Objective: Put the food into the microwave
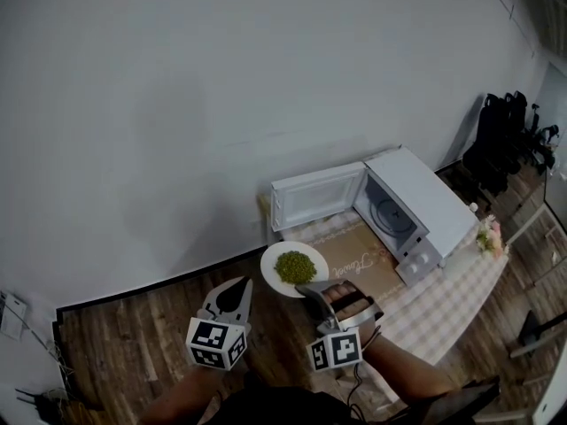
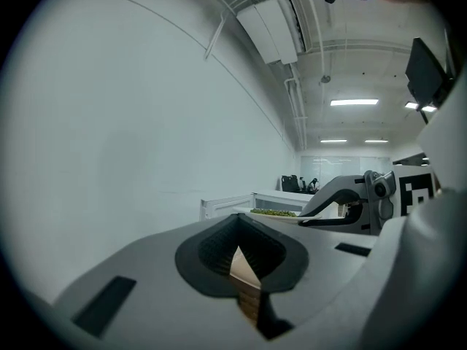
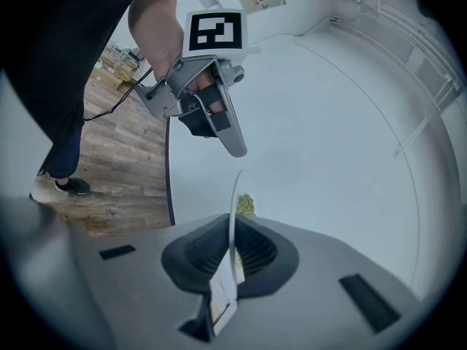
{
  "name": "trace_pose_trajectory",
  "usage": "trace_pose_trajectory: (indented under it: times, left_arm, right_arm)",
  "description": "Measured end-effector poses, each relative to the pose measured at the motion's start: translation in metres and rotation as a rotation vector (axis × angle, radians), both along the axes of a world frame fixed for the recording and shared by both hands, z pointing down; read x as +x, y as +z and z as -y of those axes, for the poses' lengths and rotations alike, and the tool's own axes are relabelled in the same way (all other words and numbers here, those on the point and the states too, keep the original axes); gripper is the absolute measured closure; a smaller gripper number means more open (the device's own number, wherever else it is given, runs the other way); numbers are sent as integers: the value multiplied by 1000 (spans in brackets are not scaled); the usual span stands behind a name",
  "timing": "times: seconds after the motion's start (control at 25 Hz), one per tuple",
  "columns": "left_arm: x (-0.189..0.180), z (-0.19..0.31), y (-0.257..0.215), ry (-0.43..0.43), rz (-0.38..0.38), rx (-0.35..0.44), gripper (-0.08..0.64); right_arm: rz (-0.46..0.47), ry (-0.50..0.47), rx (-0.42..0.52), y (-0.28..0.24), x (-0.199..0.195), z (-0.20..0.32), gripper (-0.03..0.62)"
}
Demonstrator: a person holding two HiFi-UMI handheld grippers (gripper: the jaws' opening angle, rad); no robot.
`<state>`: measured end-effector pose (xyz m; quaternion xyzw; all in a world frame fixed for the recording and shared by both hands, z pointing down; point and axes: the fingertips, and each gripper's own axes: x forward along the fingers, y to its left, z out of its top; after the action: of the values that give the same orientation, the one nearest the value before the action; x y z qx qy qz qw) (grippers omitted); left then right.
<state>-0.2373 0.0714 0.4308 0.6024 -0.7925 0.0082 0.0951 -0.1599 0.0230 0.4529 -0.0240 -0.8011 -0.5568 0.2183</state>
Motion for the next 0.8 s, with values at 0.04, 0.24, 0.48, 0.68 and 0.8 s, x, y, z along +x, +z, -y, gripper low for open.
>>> trace_pose_trajectory:
  times: [0.04, 0.24, 0.48, 0.68, 0.8]
  left_arm:
    - [-3, 1, -1, 16, 1, 0, 552]
    - [-13, 5, -3, 83, -3, 13, 552]
    - [-16, 22, 7, 176, -17, 23, 552]
    - [-11, 49, 12, 245, -11, 18, 552]
    - [-8, 71, 15, 283, -11, 9, 552]
  right_arm:
    - [-2, 17, 0, 0, -3, 0, 566]
    - [-15, 106, -7, 2, -7, 4, 566]
    - [-25, 223, -1, 7, -2, 21, 566]
    - [-27, 294, 5, 10, 4, 45, 566]
    - [-28, 327, 1, 15, 7, 67, 566]
